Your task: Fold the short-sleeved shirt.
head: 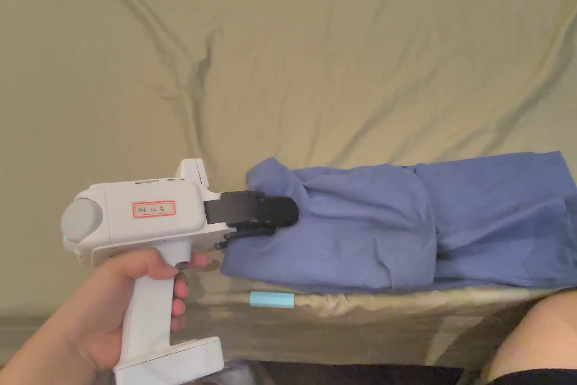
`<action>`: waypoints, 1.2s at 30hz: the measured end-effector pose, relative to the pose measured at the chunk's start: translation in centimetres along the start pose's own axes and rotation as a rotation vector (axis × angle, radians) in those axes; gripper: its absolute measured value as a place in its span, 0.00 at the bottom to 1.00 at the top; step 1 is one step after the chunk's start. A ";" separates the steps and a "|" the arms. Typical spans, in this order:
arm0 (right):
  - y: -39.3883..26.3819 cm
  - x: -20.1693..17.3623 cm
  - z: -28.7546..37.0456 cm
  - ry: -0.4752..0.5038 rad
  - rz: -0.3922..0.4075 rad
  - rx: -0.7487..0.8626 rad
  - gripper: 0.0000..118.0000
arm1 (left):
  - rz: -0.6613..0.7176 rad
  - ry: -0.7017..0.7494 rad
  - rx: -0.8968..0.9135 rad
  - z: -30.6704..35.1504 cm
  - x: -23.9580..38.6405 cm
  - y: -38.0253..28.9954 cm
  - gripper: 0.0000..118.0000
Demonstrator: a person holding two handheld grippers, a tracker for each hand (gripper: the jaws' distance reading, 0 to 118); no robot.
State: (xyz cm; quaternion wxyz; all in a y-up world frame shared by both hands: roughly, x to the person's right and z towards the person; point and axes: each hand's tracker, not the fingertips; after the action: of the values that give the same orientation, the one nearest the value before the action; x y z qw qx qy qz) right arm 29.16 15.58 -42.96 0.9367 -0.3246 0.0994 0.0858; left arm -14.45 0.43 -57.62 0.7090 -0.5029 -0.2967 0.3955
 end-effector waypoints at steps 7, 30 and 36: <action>0.2 -0.3 0.1 0.005 0.008 0.005 0.01 | -0.045 0.043 0.068 5.5 1.3 0.5 0.08; -4.6 7.0 1.7 0.063 -0.122 0.109 0.01 | -0.258 0.533 0.019 -0.4 20.9 0.6 0.08; -6.1 9.3 2.4 0.039 -0.153 0.101 0.01 | -0.276 0.537 -0.075 -10.5 20.1 -1.2 0.15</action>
State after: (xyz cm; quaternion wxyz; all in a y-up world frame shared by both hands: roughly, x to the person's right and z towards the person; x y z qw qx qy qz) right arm 39.80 13.23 -39.72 0.9535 -0.2854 0.0966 0.0027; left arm 4.79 12.46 -59.34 0.7899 -0.5705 -0.1785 0.1370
